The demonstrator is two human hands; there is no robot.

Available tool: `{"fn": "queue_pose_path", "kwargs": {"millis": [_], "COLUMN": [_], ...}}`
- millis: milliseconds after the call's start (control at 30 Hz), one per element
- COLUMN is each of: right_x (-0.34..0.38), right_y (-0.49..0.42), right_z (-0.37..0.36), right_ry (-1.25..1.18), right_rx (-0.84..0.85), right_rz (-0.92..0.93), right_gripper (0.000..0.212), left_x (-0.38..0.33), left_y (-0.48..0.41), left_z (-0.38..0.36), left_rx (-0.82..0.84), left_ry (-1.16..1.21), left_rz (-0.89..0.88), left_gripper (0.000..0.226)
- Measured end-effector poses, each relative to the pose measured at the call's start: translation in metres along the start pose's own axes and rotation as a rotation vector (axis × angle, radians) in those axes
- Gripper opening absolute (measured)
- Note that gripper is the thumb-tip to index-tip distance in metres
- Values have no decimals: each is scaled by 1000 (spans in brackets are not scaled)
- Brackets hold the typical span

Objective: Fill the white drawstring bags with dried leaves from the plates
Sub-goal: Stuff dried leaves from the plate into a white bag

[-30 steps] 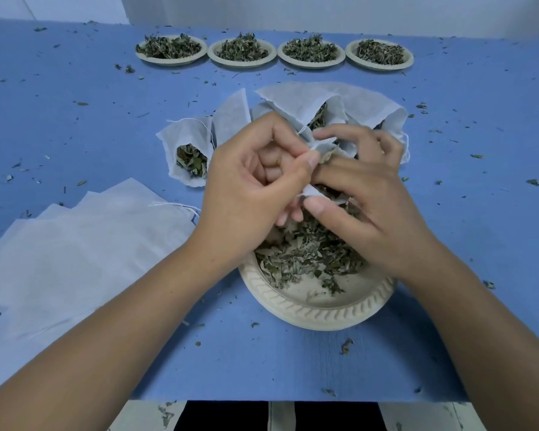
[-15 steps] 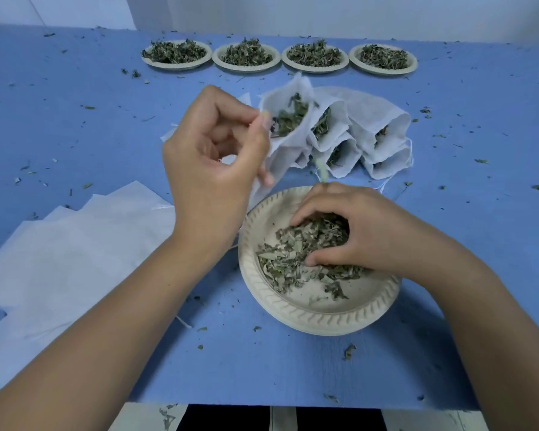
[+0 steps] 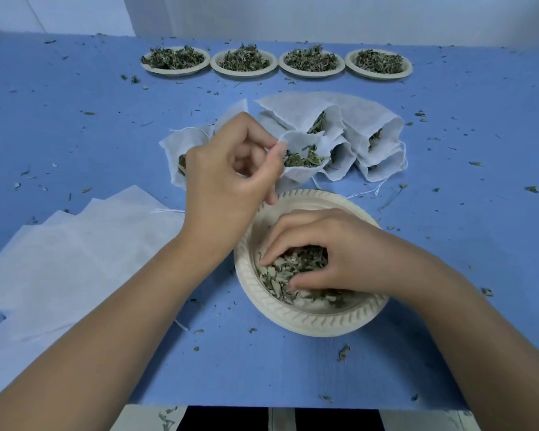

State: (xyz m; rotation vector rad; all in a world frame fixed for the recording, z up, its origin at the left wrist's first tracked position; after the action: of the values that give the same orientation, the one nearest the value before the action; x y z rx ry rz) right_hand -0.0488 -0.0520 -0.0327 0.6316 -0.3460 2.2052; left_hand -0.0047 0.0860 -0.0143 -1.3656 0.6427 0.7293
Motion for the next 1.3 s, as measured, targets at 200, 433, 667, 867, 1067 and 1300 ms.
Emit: {"fn": "queue_pose_path", "kwargs": {"millis": [200,433,667,867,1067,1300], "right_x": [-2,-2,-6,-4,-1,-13], "right_y": [5,16,17,15,12,13], "right_z": [16,36,35,26,26,35], "right_ry": [-41,-478,-582,-441,132,-158], "right_rx": [-165,-706,-1029,-1026,-880,-722], "right_rz": [43,215,152,106,100,47], "right_gripper": [14,22,31,32,7,28], "left_x": [-1,-5,-8,-9,-11,-7], "left_y": [-5,1,7,12,10,8], "left_z": [7,0,-9,-13,-9,-10], "left_rx": [-102,5,141,158,103,91], "left_ry": [123,162,219,268,293,287], "left_rz": [60,99,138,174,170,188], "left_gripper": [20,20,20,22,22,23]}}
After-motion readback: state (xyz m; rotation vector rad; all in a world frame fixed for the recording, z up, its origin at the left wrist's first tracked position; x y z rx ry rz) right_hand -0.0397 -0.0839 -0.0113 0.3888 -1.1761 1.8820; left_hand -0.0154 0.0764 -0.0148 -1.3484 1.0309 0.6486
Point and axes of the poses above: each hand's wrist, its own y-axis away from the middle knuckle, its own z-axis out of the back of the hand, x = y × z, the point moved 3 cm from there along -y, towards the middle knuckle, and after that the axes turned 6 degrees about y, right-handed, at the moved point
